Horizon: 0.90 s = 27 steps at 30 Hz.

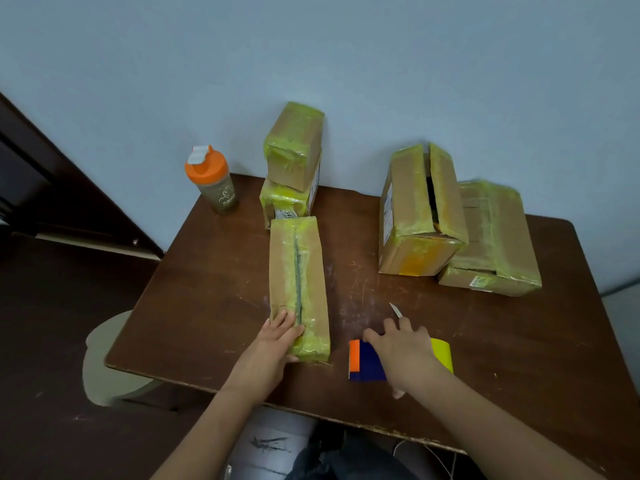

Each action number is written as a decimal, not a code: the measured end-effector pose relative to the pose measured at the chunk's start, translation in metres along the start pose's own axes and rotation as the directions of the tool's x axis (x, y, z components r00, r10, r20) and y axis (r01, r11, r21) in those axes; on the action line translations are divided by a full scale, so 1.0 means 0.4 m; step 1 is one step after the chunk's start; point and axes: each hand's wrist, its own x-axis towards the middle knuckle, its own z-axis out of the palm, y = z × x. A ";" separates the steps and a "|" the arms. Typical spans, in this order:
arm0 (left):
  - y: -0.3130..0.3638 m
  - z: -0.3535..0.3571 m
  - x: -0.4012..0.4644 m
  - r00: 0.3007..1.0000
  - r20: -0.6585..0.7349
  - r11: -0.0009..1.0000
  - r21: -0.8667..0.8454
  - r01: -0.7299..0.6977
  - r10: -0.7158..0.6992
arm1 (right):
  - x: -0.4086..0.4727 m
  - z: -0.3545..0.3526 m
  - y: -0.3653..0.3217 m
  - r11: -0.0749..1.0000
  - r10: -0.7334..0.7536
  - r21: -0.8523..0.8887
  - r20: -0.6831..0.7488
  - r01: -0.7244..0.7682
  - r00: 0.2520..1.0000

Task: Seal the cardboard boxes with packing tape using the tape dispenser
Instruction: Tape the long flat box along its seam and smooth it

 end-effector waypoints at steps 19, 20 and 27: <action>0.020 -0.009 -0.070 0.958 -0.155 0.971 -0.026 0.238 -0.239 | -0.031 0.037 0.039 0.999 -0.034 0.013 -0.245 0.038 0.969; 0.019 -0.006 -0.071 0.954 -0.165 0.968 -0.024 0.248 -0.249 | -0.033 0.038 0.039 0.999 -0.034 0.028 -0.257 0.043 0.966; 0.037 -0.012 -0.059 0.945 -0.178 0.960 0.005 0.281 -0.276 | -0.063 0.004 0.058 0.985 -0.088 0.114 -0.290 0.126 0.953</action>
